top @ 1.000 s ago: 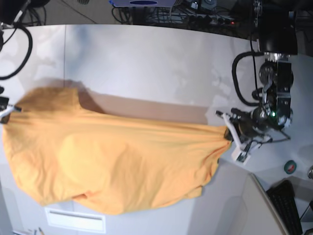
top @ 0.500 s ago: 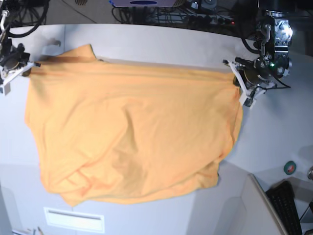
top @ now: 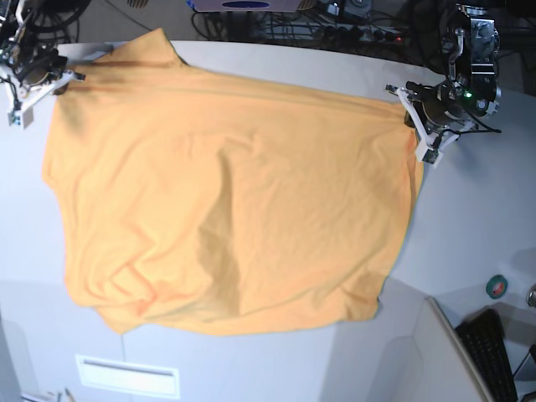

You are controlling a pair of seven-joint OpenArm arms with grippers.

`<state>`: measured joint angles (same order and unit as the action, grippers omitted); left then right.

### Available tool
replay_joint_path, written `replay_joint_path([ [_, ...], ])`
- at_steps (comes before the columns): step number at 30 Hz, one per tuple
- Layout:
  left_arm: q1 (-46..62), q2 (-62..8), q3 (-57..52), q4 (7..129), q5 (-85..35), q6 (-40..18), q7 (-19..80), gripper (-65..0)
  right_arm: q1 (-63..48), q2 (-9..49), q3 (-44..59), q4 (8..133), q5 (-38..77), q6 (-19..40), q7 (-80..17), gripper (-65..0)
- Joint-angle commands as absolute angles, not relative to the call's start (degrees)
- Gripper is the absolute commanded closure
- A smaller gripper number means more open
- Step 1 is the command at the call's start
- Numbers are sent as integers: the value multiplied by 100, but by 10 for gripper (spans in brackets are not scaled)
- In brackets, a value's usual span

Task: Layout the t-shirt on the table in an organized manner, then fold the t-shirt properly
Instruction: 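Lay the shirt flat and open both grippers to release it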

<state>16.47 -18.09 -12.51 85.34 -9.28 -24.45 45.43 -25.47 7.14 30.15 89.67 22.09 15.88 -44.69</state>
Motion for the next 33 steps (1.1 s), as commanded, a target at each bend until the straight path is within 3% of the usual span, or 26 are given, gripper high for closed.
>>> replay_joint_path([
  [1, 1622, -1877, -1323, 8620, -910, -2413, 4479, 0, -2536, 769, 3073, 9077, 2202, 1543, -4365, 0],
  [21, 1938, -1868, -1349, 8505, -919, -2413, 4479, 0, -2659, 708, 3029, 9420, 2202, 1543, -4382, 0],
  [24, 1938, -1868, -1349, 8558, -919, -2413, 4470, 0, -2598, 699, 3081, 9411, 2211, 1543, -4866, 0],
  [25, 1938, -1868, -1349, 8558, -919, -2413, 4470, 0, -2598, 699, 3090, 9508, 2211, 1543, -4989, -57],
  [27, 1930, -1868, -1358, 8558, -919, -2413, 4470, 0, -2642, 655, 3292, 9851, 2211, 1543, -5068, -230],
  [28, 1930, -1868, -1358, 8558, -919, -2413, 4470, 0, -2651, 514, 3468, 10000, 2211, 1543, -5059, -278],
  [29, 1930, -1868, -1358, 8558, -919, -2413, 4470, 0, -2642, 382, 3697, 10149, 2211, 1543, -5051, -291],
  [33, 1930, -1868, -1358, 8558, -919, -2413, 4479, 0, -2343, 180, 4382, 10563, 2211, 1543, -4901, -246],
])
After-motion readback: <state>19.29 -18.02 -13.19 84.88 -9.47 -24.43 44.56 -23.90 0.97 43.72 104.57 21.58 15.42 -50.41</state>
